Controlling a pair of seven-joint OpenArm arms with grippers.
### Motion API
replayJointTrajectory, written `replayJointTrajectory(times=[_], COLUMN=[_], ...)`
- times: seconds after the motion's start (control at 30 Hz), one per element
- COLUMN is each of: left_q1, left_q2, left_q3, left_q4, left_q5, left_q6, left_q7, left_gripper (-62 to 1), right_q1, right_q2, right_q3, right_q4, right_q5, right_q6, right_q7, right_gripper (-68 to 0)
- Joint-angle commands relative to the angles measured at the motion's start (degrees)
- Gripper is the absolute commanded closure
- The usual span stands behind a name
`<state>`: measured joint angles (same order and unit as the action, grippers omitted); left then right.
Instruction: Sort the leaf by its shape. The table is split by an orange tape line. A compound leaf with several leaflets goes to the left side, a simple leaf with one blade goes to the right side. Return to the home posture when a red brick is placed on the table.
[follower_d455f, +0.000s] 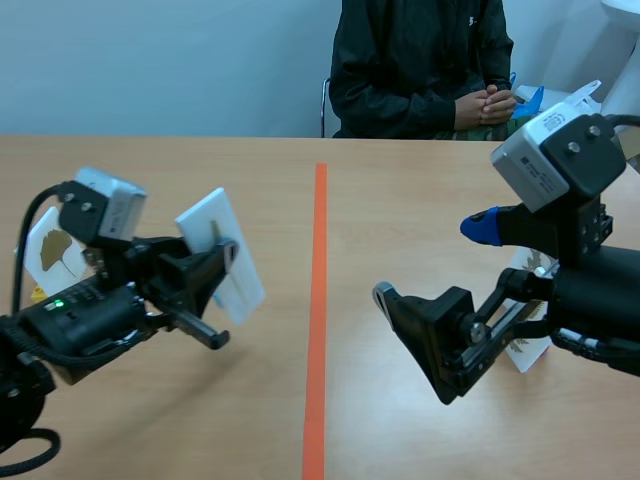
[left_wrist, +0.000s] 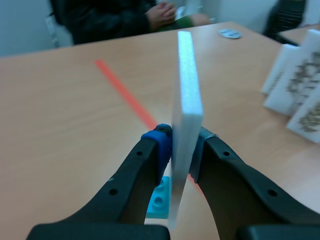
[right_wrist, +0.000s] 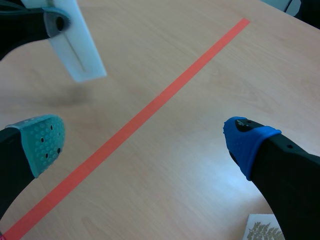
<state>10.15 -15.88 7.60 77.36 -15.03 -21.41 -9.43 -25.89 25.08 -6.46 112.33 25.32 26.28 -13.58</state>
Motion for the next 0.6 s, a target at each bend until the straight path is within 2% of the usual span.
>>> replayJointTrajectory(times=[0.0, 0.13, 0.3, 0.47, 0.57], left_q1=[0.72, 2.27, 2.38, 2.38, 2.38], left_q2=[-0.55, -1.16, -2.8, -4.83, -5.6], left_q3=[-2.78, -9.35, -14.78, -16.37, -16.35], left_q4=[-0.31, -0.37, -0.44, -0.74, -2.45], left_q5=[-1.18, -3.26, -4.9, -5.57, -7.28], left_q6=[0.79, 1.38, 3.37, 7.69, 8.48], left_q7=[-1.03, -1.03, -0.28, 0.31, 0.39], left_gripper=[-5.1, -5.1, -5.1, -5.1, -5.1], right_q1=[0.66, 0.66, 0.66, 0.66, 0.66], right_q2=[0.0, 0.0, 0.0, 0.0, 0.0], right_q3=[0.83, 0.83, 0.83, 0.83, 0.83], right_q4=[0.07, 0.07, 0.07, 0.07, 0.07], right_q5=[0.79, 0.79, 0.79, 0.79, 0.79], right_q6=[-0.17, -0.17, -0.17, -0.17, -0.17], right_q7=[0.9, 0.87, 0.87, 0.92, 0.98], right_gripper=[-67.9, -67.9, -67.9, -67.9, -67.9])
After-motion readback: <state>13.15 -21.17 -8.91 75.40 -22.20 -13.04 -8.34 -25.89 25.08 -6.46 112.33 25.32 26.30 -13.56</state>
